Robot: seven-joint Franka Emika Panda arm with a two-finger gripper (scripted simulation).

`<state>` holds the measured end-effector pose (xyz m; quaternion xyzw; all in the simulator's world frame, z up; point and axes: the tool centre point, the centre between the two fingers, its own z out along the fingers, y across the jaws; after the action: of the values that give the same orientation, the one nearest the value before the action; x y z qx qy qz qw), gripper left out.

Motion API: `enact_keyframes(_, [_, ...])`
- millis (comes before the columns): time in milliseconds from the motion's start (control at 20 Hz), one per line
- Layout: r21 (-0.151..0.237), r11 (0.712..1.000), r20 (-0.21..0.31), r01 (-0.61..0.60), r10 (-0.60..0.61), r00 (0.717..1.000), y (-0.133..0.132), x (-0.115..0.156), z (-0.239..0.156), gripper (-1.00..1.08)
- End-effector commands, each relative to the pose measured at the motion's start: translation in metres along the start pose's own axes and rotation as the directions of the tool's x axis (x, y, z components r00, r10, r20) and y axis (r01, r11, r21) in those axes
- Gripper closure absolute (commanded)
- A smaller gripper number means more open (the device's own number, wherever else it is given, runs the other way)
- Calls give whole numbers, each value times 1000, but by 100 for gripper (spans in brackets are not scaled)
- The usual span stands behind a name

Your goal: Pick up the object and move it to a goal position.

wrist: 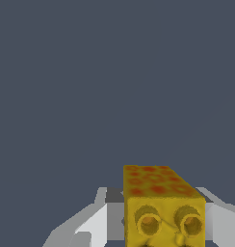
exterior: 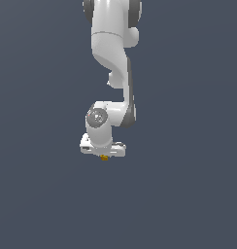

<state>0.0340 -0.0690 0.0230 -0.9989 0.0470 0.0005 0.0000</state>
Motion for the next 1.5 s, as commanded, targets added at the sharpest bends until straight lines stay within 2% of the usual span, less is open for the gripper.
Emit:
enact_keyframes(0, [0, 1000, -1, 0, 0, 1000, -1, 0, -4, 108])
enact_keyframes(300, [0, 1000, -1, 0, 0, 1000, -5, -1, -29, 108])
enact_keyframes(550, [0, 1000, -1, 0, 0, 1000, -12, -2, -68, 108])
enact_keyframes(1450, [-1, 1000, -1, 0, 0, 1000, -46, -5, -277, 108])
